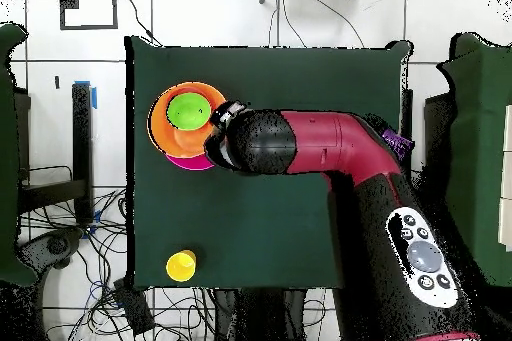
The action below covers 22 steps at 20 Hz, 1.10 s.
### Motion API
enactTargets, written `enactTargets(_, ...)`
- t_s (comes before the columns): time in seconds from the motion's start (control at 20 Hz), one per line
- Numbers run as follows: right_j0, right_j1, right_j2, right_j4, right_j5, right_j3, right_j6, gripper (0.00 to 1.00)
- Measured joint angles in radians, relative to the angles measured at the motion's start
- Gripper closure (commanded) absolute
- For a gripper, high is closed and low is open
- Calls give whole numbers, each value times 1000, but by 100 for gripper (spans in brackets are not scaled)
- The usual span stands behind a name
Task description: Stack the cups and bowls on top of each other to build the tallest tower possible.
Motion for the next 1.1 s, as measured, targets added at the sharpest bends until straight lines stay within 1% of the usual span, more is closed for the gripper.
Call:
enactTargets(0.05,4,0,-6,-1,0,-2,0,100)
enactTargets(0.15,40,2,-47,-2,3,-19,0,100)
enactTargets(0.2,70,6,-76,-2,9,-37,0,100)
enactTargets(0.25,79,7,-84,-4,12,-43,0,100)
enactTargets(0.35,124,16,-119,-3,31,-82,0,100)
enactTargets(0.4,157,29,-142,-3,55,-122,0,100)
enactTargets(0.55,199,54,-163,1,97,-194,0,100)
enactTargets(0.6,216,70,-171,5,121,-233,0,100)
enactTargets(0.7,240,100,-182,12,162,-306,0,100)
enactTargets(0.9,267,151,-198,29,222,-427,0,100)
enactTargets(1.1,278,194,-209,46,250,-524,0,100)
